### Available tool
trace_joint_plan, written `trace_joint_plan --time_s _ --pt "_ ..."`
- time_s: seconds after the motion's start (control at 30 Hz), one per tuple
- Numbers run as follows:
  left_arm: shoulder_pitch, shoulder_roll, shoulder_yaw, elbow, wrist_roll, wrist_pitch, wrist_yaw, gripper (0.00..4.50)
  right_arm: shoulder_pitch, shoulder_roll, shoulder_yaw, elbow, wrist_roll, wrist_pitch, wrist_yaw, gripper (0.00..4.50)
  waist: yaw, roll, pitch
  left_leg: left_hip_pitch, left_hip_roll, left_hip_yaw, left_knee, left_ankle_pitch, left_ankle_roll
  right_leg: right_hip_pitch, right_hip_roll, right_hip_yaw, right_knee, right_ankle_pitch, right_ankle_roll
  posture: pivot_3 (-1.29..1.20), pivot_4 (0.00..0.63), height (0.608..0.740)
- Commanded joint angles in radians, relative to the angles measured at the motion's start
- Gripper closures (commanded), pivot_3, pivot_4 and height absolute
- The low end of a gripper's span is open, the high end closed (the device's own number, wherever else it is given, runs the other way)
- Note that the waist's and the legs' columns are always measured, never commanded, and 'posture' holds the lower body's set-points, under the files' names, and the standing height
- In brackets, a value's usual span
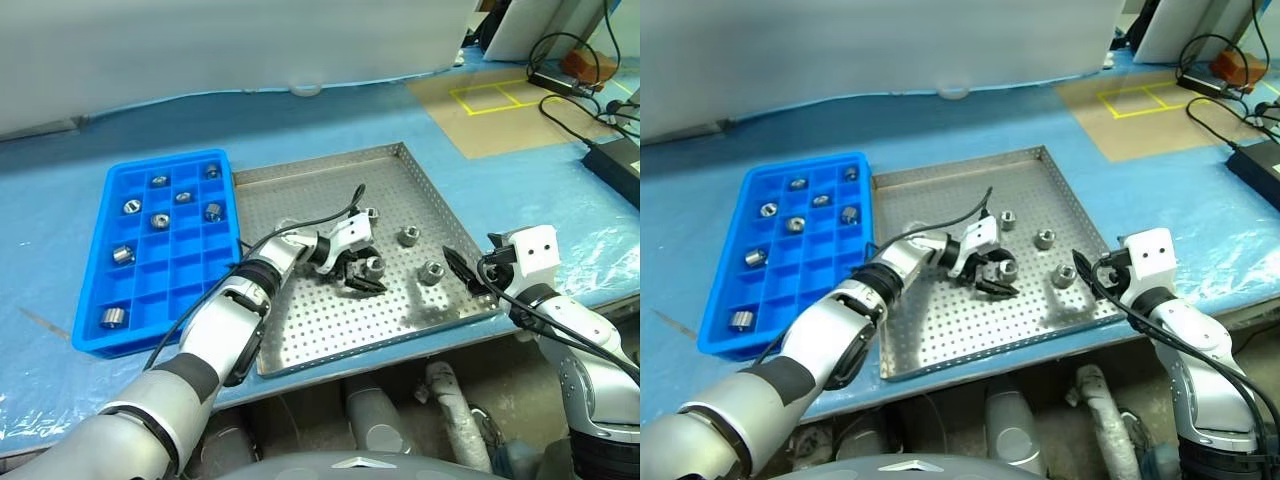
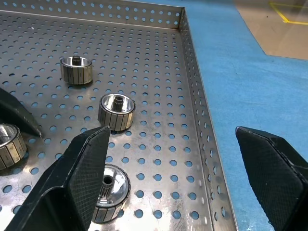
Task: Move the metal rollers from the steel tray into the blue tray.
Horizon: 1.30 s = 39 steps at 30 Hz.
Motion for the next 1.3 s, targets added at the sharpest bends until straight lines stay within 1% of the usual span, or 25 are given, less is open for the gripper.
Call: trace_joint_plan --time_s 0.03,0.1,0.13,0.23,0.27,0.33,0.4,0.5,0.6,0.7,0.77,0.83,0.9,1.0,1.07,1.2,1.3 --pt "-0.002 -0.007 0.006 -0.032 -0.004 -0.017 0.002 1.97 0.0 -0.011 -0.017 -0.026 -0.001 -0.024 -0.007 0.1 -0.001 0.0 0.0 0.0 0.0 0.0 0.0 0.0 0.0 0.0 0.0 0.0 0.0 0.0 0.0 -0.7 0.15 0.74" --pt "-0.003 -0.001 0.016 -0.038 -0.011 -0.016 0.011 2.64 -0.005 -0.01 -0.013 -0.023 0.0 -0.027 -0.006 0.1 -0.001 0.0 0.0 0.0 0.0 0.0 0.0 0.0 0.0 0.0 0.0 0.0 0.0 0.0 0.0 -0.69 0.15 0.74" --pt "-0.007 0.005 0.034 -0.041 -0.023 -0.007 0.032 2.73 -0.014 -0.011 -0.005 -0.016 0.001 -0.029 -0.002 0.1 -0.001 0.0 0.0 0.0 0.0 0.0 0.0 0.0 0.0 0.0 0.0 0.0 0.0 0.0 0.0 -0.67 0.15 0.74" --pt "-0.022 0.025 0.131 -0.058 -0.113 0.081 0.065 2.73 -0.068 -0.012 0.037 0.024 0.002 -0.047 0.018 0.1 -0.001 0.0 0.0 0.0 0.0 0.0 0.0 0.0 0.0 0.0 0.0 0.0 0.0 0.0 0.0 -0.61 0.15 0.74" --pt "-0.025 0.036 0.172 -0.074 -0.15 0.113 0.079 2.73 -0.099 -0.011 0.056 0.044 0.007 -0.053 0.031 0.1 -0.001 0.0 0.0 0.0 0.0 0.0 0.001 0.0 0.0 0.0 0.0 0.0 0.0 0.0 0.0 -0.55 0.15 0.74" --pt "-0.014 0.067 0.237 -0.137 -0.207 0.143 0.109 2.73 -0.181 -0.009 0.101 0.1 0.016 -0.071 0.067 0.1 0.002 -0.001 0.0 0.001 0.0 0.0 0.001 0.0 0.0 -0.001 0.0 0.0 0.001 0.0 0.0 -0.48 0.15 0.74" --pt "0.013 0.093 0.268 -0.22 -0.234 0.166 0.135 2.73 -0.253 -0.004 0.14 0.158 0.023 -0.089 0.106 0.1 0.008 -0.001 0.001 0.0 0.0 0.0 0.001 0.0 0.0 -0.003 0.0 0.0 0.003 0.0 0.0 -0.4 0.15 0.74" --pt "0.095 0.119 0.329 -0.443 -0.308 0.267 0.223 2.73 -0.371 0.016 0.213 0.256 0.042 -0.137 0.199 0.1 0.04 0.0 0.0 0.001 0.001 -0.001 0.0 0.0 0.0 -0.002 0.0 -0.001 0.004 0.001 -0.001 -0.27 0.15 0.74" --pt "0.219 0.134 0.365 -0.7 -0.331 0.304 0.35 2.73 -0.465 0.047 0.272 0.344 0.065 -0.172 0.29 0.1 0.089 0.0 0.0 0.0 0.003 -0.001 -0.001 0.002 0.003 -0.003 0.0 -0.004 0.004 0.001 -0.002 -0.2 0.15 0.74" --pt "0.314 0.128 0.415 -0.894 -0.355 0.337 0.502 2.73 -0.526 0.074 0.321 0.417 0.062 -0.206 0.347 0.1 0.162 0.0 0.001 -0.001 0.007 0.0 -0.002 0.003 0.004 -0.004 0.003 -0.007 0.004 0.001 -0.002 -0.1 0.15 0.74" --pt "0.4 0.131 0.431 -1.024 -0.34 0.327 0.589 2.73 -0.566 0.096 0.35 0.478 0.059 -0.233 0.384 0.1 0.212 0.0 0.001 -0.001 0.011 0.0 -0.003 0.003 0.003 -0.004 0.006 -0.009 0.004 0.001 -0.002 -0.06 0.15 0.74" --pt "0.494 0.146 0.418 -1.118 -0.313 0.297 0.624 2.73 -0.592 0.112 0.378 0.538 0.043 -0.264 0.414 0.1 0.26 0.0 0.001 -0.001 0.012 0.0 -0.004 0.003 0.003 -0.004 0.006 -0.009 0.005 0.0 -0.003 -0.02 0.15 0.74" --pt "0.571 0.15 0.422 -1.188 -0.315 0.302 0.674 2.73 -0.611 0.123 0.399 0.591 0.03 -0.293 0.438 0.1 0.307 0.0 0.001 0.0 0.012 0.0 -0.004 0.004 0.0 -0.004 0.006 -0.01 0.005 0.0 -0.003 0.0 0.15 0.74" --pt "0.696 0.159 0.425 -1.298 -0.317 0.334 0.736 2.73 -0.633 0.135 0.428 0.645 0.02 -0.324 0.477 0.1 0.345 0.0 0.001 -0.001 0.012 0.001 -0.004 0.003 -0.005 -0.003 0.005 -0.01 0.004 0.0 -0.003 0.07 0.15 0.74" --pt "0.76 0.176 0.416 -1.34 -0.313 0.35 0.753 2.73 -0.65 0.147 0.435 0.676 0.015 -0.344 0.487 0.1 0.358 0.0 0.001 -0.001 0.012 0.0 -0.004 0.004 -0.007 -0.003 0.005 -0.01 0.005 0.0 -0.003 0.08 0.15 0.74" --pt "0.805 0.2 0.41 -1.357 -0.312 0.361 0.783 2.73 -0.668 0.169 0.445 0.717 0.002 -0.373 0.501 0.1 0.364 0.0 0.001 0.001 0.013 0.0 -0.008 0.008 -0.013 -0.004 0.006 -0.012 0.008 0.001 -0.003 0.1 0.15 0.74" --pt "0.82 0.222 0.413 -1.338 -0.279 0.367 0.832 2.73 -0.669 0.176 0.446 0.726 -0.007 -0.385 0.504 0.1 0.363 -0.001 0.001 0.001 0.015 0.0 -0.009 0.01 -0.017 -0.008 0.006 -0.013 0.014 0.001 -0.002 0.11 0.15 0.74"
